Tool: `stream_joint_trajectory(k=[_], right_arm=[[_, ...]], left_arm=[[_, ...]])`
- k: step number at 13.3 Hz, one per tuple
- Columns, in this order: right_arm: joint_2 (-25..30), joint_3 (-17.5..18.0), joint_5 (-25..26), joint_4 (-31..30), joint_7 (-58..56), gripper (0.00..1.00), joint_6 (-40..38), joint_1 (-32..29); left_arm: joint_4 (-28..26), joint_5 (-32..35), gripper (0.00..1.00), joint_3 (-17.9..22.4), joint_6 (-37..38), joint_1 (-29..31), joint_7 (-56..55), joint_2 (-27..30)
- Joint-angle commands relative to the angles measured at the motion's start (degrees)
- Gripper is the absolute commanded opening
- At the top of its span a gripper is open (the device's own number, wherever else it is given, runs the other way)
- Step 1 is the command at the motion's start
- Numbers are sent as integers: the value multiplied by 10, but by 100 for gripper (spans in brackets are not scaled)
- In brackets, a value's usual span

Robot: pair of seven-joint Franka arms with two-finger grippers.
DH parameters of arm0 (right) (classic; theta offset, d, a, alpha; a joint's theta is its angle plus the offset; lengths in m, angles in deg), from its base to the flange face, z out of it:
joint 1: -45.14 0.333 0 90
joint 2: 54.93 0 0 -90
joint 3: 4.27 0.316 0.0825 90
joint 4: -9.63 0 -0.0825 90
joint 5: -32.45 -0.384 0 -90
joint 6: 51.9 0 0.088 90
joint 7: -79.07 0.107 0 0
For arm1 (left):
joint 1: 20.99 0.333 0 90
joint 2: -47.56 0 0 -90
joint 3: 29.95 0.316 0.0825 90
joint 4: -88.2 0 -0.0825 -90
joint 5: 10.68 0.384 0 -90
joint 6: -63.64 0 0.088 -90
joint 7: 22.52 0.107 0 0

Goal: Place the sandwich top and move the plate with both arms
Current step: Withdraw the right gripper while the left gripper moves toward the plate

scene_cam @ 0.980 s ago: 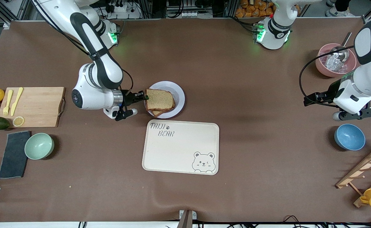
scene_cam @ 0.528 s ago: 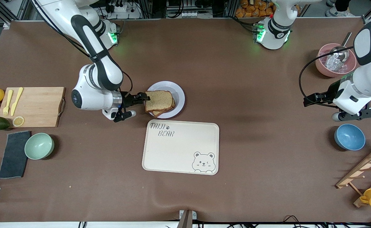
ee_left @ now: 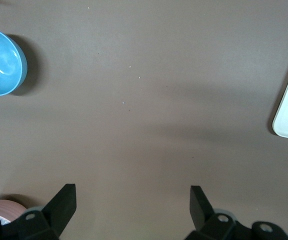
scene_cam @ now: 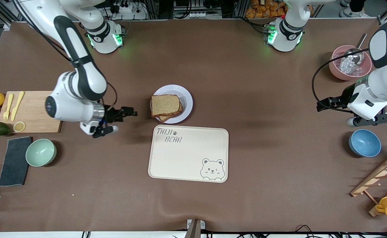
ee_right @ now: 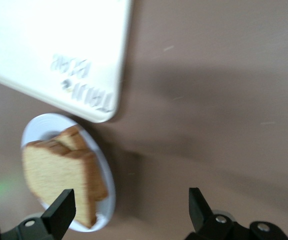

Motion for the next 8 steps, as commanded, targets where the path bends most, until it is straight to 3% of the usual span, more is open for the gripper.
stream_joint_trajectory(k=[1,5,8], right_arm=[[22,-12,62,6,0,100,-6,-28],[72,-89,158,7,3,100,-14,-35],[115,-133,219,27,4,100,-59,-35]], left_arm=[[-1,-22,100,-3,-9,9,-6,4],[-10,-125,100,-3,-25,12,3,-9],[-19,-210,100,-10,-58,3,9,-52]])
